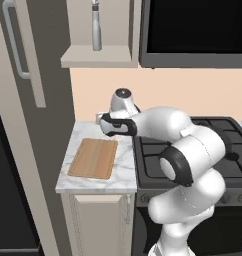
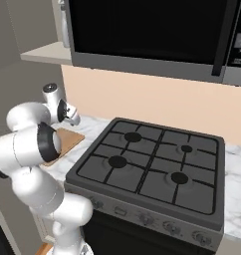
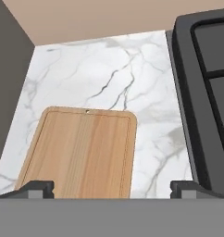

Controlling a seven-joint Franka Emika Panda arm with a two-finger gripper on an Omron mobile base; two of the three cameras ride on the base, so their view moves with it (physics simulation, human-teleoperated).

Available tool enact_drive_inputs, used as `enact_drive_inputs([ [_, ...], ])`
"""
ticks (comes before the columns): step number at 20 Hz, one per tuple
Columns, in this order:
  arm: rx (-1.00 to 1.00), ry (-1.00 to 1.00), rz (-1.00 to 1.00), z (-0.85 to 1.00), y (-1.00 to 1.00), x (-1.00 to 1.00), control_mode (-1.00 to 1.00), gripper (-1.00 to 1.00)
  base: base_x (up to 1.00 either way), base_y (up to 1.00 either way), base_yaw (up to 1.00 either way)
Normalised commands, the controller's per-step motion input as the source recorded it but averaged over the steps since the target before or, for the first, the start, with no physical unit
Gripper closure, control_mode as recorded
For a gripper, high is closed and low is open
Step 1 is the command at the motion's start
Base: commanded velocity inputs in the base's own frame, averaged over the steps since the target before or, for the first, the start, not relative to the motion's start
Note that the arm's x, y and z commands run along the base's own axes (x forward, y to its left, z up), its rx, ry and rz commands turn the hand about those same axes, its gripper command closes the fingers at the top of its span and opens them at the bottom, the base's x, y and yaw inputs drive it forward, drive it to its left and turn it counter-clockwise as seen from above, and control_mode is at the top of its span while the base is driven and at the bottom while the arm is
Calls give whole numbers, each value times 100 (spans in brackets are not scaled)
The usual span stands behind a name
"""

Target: Move the cutting board and knife to the sink. Then move spray from the cabinet to the counter.

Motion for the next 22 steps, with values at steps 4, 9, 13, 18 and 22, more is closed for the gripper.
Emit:
enact_drive_inputs([
  [4,0,0,2,-32,10,38,-100,-100,0,0,0],
  [9,0,0,0,-40,18,35,-100,-100,0,0,0],
  [13,0,0,0,-39,20,35,-100,-100,0,0,0],
  [18,0,-3,0,-26,4,35,-100,-100,0,0,0],
  [22,0,-5,0,-14,0,31,-100,-100,0,0,0],
])
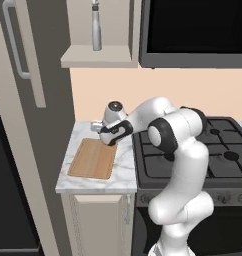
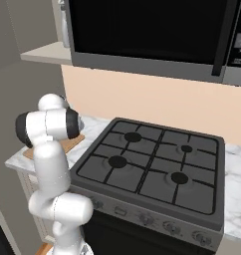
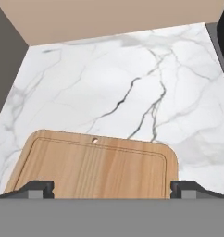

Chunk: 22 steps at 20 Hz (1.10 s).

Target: Move the cutting board and knife to the sink. Then move spray from the cabinet to the counter.

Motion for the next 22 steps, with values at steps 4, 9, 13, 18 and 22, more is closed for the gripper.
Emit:
enact_drive_inputs([
  [4,0,-1,0,-29,0,30,-100,-100,0,0,0],
  [9,0,0,0,-25,0,29,-100,-100,0,0,0],
  [13,0,1,0,-7,0,34,-100,-100,0,0,0],
  [18,0,2,0,-20,0,22,-100,-100,0,0,0],
  [22,0,4,0,-45,0,6,-100,-100,0,0,0],
])
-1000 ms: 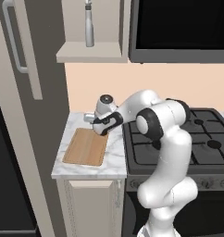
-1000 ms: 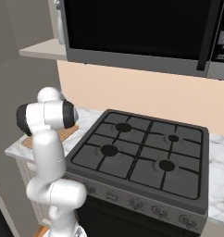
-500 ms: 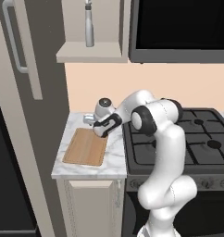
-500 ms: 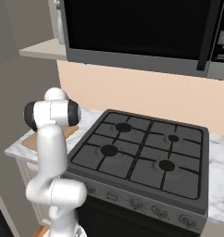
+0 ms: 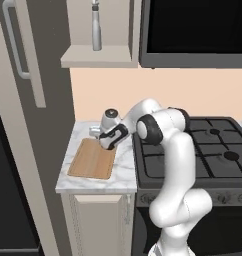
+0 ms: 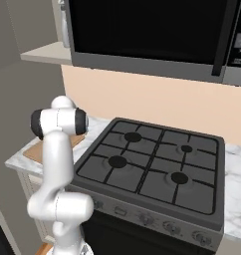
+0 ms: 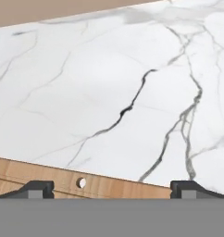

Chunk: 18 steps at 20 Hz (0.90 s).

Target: Move the cutting board and knife to the sink. Then move spray from the cabinet to the counter.

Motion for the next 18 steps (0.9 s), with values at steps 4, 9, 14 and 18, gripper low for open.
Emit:
enact_drive_inputs([
  [4,0,9,0,-56,0,-1,-100,-100,0,0,0],
  [9,0,12,1,-51,0,-33,-100,-100,0,0,0],
  [14,0,10,3,-43,0,-55,-100,-100,0,0,0],
  [18,0,10,6,-49,0,-72,-100,-100,0,0,0],
])
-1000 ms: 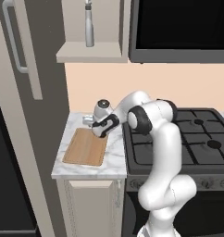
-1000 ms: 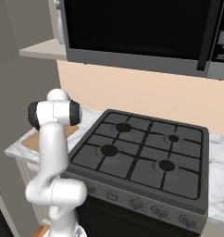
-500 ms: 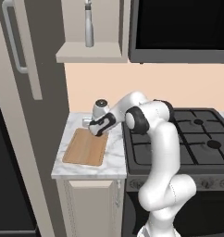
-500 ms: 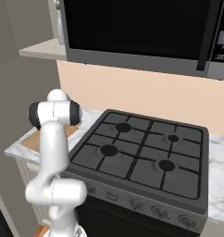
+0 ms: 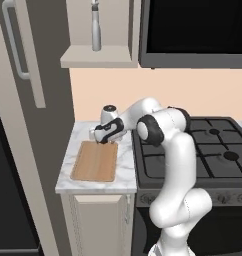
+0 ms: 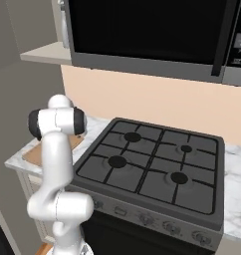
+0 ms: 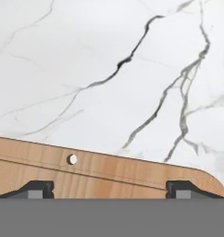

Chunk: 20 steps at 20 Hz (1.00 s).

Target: Move the cutting board and knife to the sink. Then move spray from the cabinet to the counter.

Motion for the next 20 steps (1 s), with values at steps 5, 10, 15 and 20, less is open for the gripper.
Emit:
enact_drive_inputs([
  [5,0,8,7,-56,0,-85,-100,-100,0,0,0],
  [10,0,5,7,-63,0,-93,-100,-100,0,0,0],
  [15,0,2,7,-67,0,-96,-100,-100,0,0,0],
  [20,0,0,5,-51,0,-87,-100,-100,0,0,0],
])
